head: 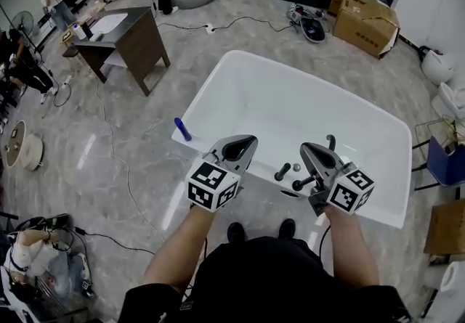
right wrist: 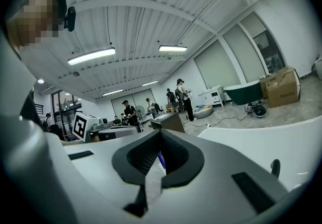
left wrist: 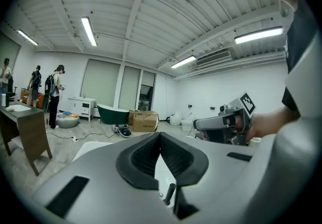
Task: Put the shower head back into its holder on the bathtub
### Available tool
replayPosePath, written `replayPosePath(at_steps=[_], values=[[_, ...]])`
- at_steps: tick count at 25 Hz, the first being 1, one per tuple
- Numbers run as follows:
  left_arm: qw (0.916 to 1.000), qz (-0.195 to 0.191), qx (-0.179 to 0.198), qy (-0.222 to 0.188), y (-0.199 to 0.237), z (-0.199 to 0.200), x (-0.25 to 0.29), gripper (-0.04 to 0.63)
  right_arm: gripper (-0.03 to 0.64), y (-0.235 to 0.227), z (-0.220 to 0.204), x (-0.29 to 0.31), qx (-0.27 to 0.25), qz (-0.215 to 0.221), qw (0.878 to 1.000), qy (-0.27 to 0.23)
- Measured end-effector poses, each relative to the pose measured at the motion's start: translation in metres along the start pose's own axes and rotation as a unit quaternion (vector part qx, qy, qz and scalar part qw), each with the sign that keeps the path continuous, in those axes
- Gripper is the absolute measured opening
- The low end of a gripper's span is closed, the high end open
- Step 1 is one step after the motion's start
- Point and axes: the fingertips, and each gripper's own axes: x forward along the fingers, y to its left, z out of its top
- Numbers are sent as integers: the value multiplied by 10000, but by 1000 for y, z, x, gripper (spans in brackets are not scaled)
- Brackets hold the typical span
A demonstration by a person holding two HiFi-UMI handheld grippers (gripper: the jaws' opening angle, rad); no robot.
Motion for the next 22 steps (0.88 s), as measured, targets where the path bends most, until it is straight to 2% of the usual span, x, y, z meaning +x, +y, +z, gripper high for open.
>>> replayPosePath(at_steps=[6,11,15,22], values=[[9996,-21,46,-294,5,20,-14,17,15,13,4,-6,-66,-183,9998,-35],[9985,183,284,-429,13,40,-17,17,15,13,15,-10,-203,-211,9995,-73],[9976,369,252,-524,16,51,-14,17,15,2,31,-20,-296,-310,9988,-255],[9970,452,347,-516,1,64,8,17,14,-6,50,-50,-898,-198,9945,-505]])
